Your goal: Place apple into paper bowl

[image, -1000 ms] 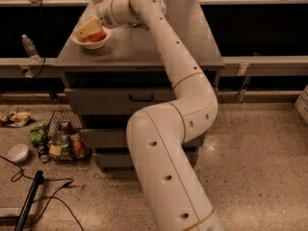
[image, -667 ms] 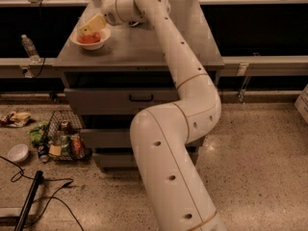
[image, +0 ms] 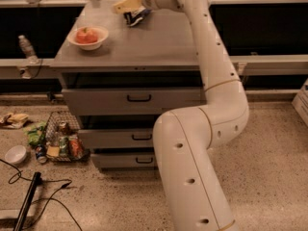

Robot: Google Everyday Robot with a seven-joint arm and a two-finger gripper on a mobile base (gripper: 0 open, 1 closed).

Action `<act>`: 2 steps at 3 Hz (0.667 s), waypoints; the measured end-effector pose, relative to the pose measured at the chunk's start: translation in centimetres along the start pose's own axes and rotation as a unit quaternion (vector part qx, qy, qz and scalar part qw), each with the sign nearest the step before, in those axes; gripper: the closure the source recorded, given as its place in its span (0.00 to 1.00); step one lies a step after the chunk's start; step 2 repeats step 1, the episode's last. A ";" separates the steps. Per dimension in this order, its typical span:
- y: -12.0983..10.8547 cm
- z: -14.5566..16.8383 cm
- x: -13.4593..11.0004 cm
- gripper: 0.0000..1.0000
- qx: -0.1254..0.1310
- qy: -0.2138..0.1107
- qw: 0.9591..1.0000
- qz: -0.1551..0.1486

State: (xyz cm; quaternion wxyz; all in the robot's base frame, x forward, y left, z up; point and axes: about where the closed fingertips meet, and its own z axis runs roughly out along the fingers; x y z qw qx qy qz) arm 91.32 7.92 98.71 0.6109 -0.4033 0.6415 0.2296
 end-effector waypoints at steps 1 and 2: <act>1.6 1.6 0.3 0.00 -0.018 0.003 1.000 -0.002; 1.6 1.6 0.3 0.00 -0.018 0.003 1.000 -0.002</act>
Offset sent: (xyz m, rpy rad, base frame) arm 0.0000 0.0000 0.0000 0.0000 0.0000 0.0000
